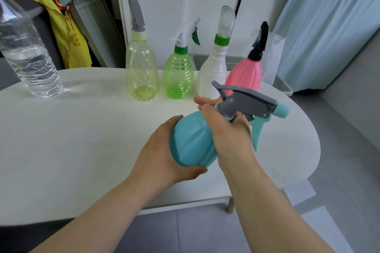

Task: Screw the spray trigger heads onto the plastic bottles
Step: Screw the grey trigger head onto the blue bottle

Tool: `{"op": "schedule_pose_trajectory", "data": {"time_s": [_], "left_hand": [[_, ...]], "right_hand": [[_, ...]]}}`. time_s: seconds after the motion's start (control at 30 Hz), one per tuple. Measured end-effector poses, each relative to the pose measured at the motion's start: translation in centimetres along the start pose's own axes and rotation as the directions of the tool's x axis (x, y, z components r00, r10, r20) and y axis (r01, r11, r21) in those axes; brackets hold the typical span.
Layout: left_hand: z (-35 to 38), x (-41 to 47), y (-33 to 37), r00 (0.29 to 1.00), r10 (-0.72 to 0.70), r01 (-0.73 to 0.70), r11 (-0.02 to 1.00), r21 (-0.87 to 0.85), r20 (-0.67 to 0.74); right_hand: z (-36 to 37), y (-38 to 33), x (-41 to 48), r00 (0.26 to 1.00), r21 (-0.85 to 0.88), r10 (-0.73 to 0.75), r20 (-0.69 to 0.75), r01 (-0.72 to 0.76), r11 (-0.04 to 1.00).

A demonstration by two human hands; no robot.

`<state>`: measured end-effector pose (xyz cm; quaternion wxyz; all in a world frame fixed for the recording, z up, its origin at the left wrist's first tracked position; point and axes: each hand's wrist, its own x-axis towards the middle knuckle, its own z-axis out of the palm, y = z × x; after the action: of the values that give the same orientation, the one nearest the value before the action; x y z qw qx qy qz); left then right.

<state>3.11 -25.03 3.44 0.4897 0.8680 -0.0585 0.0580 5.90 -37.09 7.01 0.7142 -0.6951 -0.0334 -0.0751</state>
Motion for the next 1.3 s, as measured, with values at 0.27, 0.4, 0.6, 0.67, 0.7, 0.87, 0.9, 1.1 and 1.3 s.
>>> {"op": "schedule_pose_trajectory", "data": {"time_s": [0.27, 0.4, 0.6, 0.67, 0.7, 0.87, 0.9, 1.1, 1.3], "left_hand": [[-1.9, 0.4, 0.2, 0.986, 0.073, -0.049, 0.987, -0.155, 0.148], [-1.2, 0.5, 0.2, 0.995, 0.099, -0.096, 0.984, -0.148, 0.017], [0.0, 0.2, 0.2, 0.992, 0.114, -0.122, 0.978, -0.169, -0.056], [0.6, -0.1, 0.2, 0.983, 0.137, -0.154, 0.979, -0.133, -0.124], [1.0, -0.3, 0.2, 0.975, 0.149, -0.168, 0.98, -0.105, -0.166], [2.5, -0.9, 0.4, 0.917, 0.196, -0.211, 0.978, -0.005, -0.347], [2.7, -0.8, 0.3, 0.897, 0.221, -0.223, 0.974, 0.039, -0.382], [2.7, -0.7, -0.3, 0.902, 0.293, -0.3, 0.954, 0.028, -0.316], [1.3, 0.9, -2.3, 0.951, 0.237, -0.181, 0.948, 0.262, -0.2]], "right_hand": [[-1.0, -1.5, 0.0, 0.971, 0.111, -0.063, 0.23, 0.038, 0.993], [-0.8, -1.3, 0.4, 0.997, 0.039, -0.048, -0.055, 0.051, 0.998], [-0.9, -1.7, 0.3, 0.995, -0.045, -0.051, -0.089, 0.047, 0.998], [-0.8, -1.7, 0.2, 0.989, 0.015, -0.043, -0.145, 0.045, 0.999], [-0.7, -1.7, 0.2, 0.98, 0.05, -0.039, -0.193, 0.049, 0.998], [0.7, -1.4, -0.2, 0.938, 0.127, -0.004, -0.347, 0.051, 0.991], [1.1, -1.2, -0.5, 0.939, 0.129, 0.0, -0.343, 0.047, 0.991], [0.7, -0.7, -0.4, 0.931, 0.102, 0.002, -0.366, 0.038, 0.994], [-3.3, -1.9, 1.8, 0.904, 0.005, -0.076, -0.42, 0.086, 0.996]]}}
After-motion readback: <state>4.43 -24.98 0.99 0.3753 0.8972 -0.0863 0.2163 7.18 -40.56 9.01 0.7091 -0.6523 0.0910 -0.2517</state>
